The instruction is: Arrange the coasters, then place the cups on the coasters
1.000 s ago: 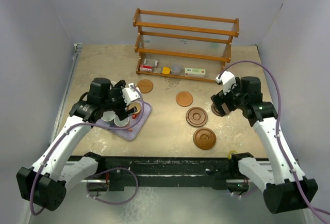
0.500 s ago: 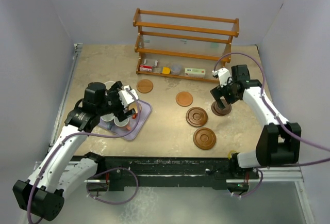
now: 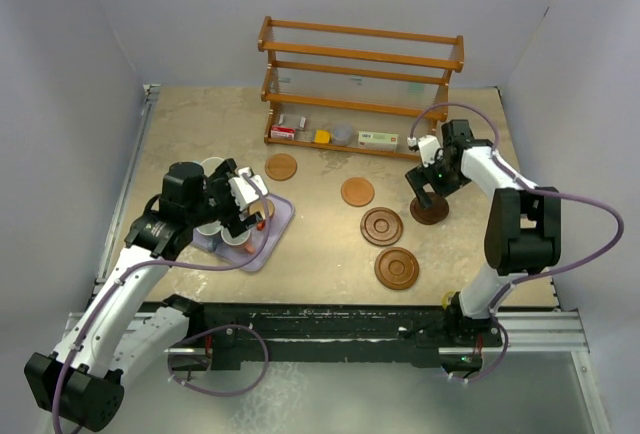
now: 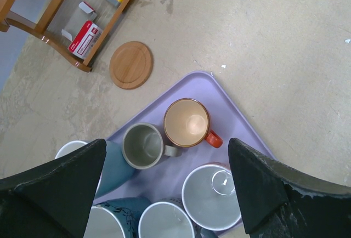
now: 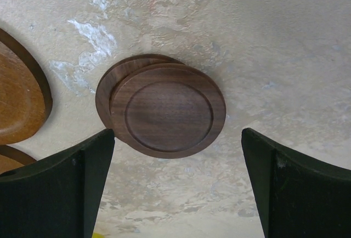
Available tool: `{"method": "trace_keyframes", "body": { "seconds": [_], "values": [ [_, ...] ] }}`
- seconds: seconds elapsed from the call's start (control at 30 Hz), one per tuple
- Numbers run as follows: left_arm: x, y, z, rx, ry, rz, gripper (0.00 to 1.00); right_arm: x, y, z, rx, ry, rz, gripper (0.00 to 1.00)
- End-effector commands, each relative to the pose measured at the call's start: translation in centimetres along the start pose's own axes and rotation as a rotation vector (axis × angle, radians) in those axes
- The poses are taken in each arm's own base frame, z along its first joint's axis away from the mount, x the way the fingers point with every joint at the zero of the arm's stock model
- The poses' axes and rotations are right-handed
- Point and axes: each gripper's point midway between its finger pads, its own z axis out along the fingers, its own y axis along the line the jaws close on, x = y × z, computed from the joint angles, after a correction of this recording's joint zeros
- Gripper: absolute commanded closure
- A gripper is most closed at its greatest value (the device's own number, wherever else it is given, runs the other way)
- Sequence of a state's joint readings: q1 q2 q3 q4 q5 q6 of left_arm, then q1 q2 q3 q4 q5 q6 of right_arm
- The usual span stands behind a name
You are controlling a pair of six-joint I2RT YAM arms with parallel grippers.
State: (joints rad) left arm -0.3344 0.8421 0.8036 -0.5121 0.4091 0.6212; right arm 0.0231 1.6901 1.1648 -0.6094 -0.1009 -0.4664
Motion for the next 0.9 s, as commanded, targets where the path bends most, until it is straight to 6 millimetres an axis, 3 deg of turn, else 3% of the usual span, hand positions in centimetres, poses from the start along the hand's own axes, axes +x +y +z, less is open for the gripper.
{"method": "trace_keyframes", "body": {
  "seconds": [0.0,0.37,0.6,0.87],
  "values": [
    [-1.3,0.2,0.0,-0.009,-0.059,0.019,0.11,-0.2,0.1,0.1,-0.036,0.017,-0.021,0.00],
    [-1.1,0.1,0.0,-0.007,-0.056,0.020,0.11,1.2,0.5,1.8,-0.081,0.081,-0.066,0.00],
    [-1.1,0.1,-0.1,-0.008,-0.058,0.024,0.11,1.1,-0.1,2.6,-0.056,0.082,-0.075,0.00],
    [-1.1,0.1,-0.2,-0.013,-0.056,0.030,0.11,0.5,1.6,2.6,-0.112,0.073,-0.106,0.09]
  ]
}}
